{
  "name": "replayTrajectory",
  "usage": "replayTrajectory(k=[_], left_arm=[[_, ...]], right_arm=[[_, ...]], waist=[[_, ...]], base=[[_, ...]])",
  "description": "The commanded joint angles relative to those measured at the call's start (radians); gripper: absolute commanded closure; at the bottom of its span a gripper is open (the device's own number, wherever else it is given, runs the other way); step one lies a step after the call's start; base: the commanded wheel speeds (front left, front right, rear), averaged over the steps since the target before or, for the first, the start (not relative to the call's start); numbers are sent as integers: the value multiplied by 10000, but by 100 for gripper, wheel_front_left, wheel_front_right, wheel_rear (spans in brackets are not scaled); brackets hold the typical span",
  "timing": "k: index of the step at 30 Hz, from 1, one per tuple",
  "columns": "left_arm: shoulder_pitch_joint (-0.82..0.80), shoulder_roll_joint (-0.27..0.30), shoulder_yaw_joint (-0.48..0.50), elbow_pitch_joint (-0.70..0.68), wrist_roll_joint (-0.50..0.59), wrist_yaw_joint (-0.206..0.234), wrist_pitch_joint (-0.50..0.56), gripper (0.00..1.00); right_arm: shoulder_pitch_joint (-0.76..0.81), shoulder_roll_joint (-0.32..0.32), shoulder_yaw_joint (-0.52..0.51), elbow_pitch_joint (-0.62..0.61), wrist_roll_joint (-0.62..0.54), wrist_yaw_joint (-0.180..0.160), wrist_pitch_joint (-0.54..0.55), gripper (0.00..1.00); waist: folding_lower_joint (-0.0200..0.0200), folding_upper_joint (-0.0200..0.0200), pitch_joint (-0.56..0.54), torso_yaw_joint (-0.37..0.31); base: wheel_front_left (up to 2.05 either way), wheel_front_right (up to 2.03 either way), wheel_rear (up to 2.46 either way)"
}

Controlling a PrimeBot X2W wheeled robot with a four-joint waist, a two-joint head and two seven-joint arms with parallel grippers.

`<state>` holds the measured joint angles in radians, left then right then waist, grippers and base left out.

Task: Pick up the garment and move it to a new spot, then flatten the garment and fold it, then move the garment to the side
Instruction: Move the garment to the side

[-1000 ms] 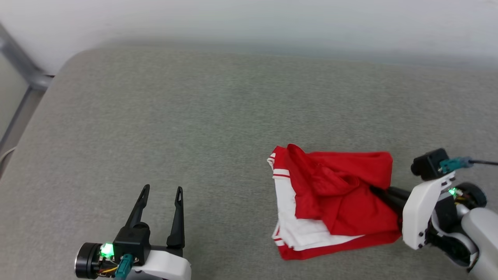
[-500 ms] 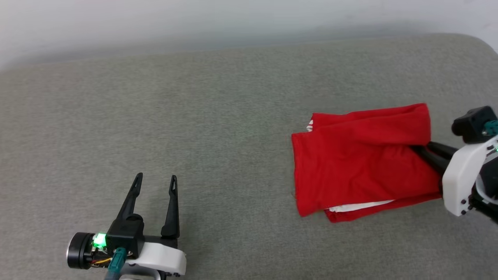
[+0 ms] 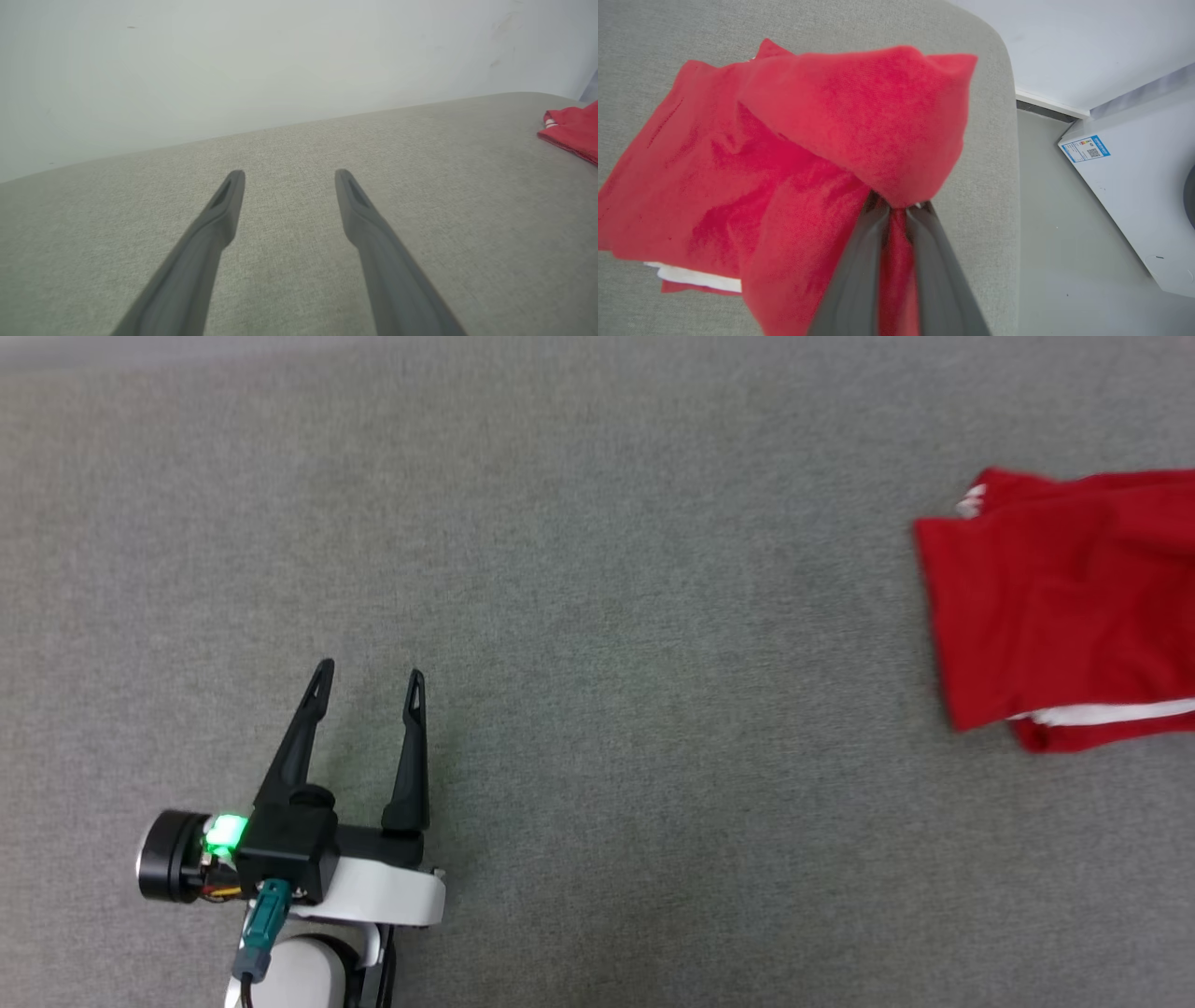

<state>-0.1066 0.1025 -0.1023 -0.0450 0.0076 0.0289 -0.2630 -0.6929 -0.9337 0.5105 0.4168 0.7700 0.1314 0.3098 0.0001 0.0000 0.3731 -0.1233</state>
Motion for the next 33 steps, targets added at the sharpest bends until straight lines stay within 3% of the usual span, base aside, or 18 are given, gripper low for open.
replayTrajectory(k=[1, 11, 17, 18, 19, 20, 28, 33], left_arm=[[-231, 59, -33, -111, 20, -1, -22, 0], [-843, 50, -154, -459, -70, 54, -22, 0], [-952, 14, -272, -370, -99, 65, -22, 0], [-933, 5, -288, -355, -109, 80, -22, 0], [-904, -1, -301, -336, -115, 71, -22, 0], [-861, -5, -314, -310, -121, 88, -22, 0], [-417, -31, -236, -137, -205, 231, -22, 0], [124, -41, -99, -20, -279, 329, -22, 0]], right_arm=[[-258, -198, -213, 328, -73, -16, 44, 100], [-1047, -562, -1778, 2749, -630, -17, -164, 100], [-1240, -253, -2448, 3655, -1186, -16, -485, 100], [-1234, -186, -2552, 3791, -1256, -16, -548, 68], [-1191, -113, -2618, 3898, -1343, -16, -567, 6], [-1147, -46, -2694, 3995, -1445, -16, -630, 0], [-936, 380, -3436, 4308, -2376, -16, -1839, 0], [-773, 852, -4071, 3791, -3264, -16, -3374, 0]], waist=[[-1, 0, 583, 237], [-1, 0, 1634, 625], [-1, 0, 1676, 802], [-1, 0, 1632, 823], [-1, 0, 1570, 843], [-1, 0, 1497, 856], [-1, 0, 553, 869], [-1, 0, -397, 857]], base=[[0, 0, 0], [0, 0, 0], [0, 0, 0], [0, 0, 0], [0, 0, 0], [0, 0, 0], [0, 0, 0], [0, 0, 0]])
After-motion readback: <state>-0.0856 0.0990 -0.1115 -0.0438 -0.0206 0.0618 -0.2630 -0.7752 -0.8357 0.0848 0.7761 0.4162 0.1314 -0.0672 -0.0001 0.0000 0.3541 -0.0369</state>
